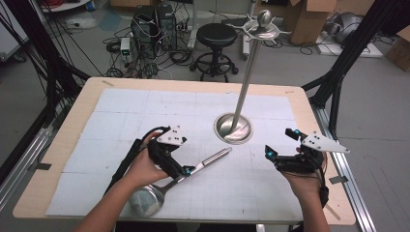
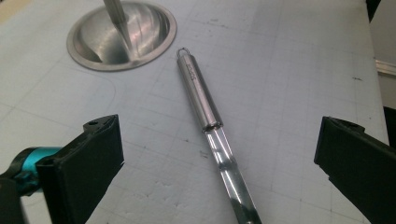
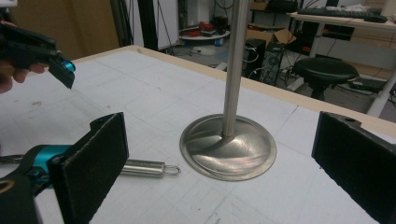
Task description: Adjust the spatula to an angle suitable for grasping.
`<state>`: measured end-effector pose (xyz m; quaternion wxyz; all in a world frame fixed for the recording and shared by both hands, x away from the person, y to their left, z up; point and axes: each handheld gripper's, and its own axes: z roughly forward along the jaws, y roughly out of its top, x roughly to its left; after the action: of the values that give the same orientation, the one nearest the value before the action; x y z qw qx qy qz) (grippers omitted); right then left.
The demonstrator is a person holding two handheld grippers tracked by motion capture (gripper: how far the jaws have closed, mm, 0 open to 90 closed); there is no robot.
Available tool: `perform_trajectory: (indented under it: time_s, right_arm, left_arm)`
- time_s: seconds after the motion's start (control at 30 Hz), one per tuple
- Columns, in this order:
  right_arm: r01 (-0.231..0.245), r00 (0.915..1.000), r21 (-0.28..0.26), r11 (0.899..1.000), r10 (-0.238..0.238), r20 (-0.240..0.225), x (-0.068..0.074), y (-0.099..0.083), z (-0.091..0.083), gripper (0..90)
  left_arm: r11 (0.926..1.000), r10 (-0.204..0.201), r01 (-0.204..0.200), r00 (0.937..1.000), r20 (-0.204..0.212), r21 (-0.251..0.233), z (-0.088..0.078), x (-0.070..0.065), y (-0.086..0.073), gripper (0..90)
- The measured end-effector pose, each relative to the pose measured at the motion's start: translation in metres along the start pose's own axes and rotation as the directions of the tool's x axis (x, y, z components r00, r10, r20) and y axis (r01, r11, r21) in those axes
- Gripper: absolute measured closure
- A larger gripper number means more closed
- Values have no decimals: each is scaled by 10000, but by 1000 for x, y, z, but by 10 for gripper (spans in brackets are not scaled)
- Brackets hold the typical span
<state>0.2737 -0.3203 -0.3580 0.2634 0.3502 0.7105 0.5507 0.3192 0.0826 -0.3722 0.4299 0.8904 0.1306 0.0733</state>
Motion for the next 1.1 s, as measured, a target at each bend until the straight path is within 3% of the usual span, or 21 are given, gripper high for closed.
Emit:
perform_trajectory:
  time_s: [0.27, 0.47, 0.77, 1.1]
  right_arm:
    - [-40, 10000, -23, 10000, 40, -35, 0, 0, -1, 25]
    - [-50, 10000, -11, 10000, 50, -6, -1, 0, 0, 25]
    - [-57, 10000, 20, 10000, 57, -33, -1, -1, 0, 25]
    - [-67, 10000, 59, 10000, 68, -44, -1, -1, 1, 25]
  left_arm:
    - [9974, -42, 34, 9999, 103, 719, 20, -4, -1, 17]
    - [9902, -20, -17, 9996, 269, 1393, 35, -4, -2, 17]
    - [9825, -384, 340, 9990, 207, 1833, 51, -2, -2, 17]
    - [9768, -830, 813, 9965, 4, 1982, 63, 4, 2, 17]
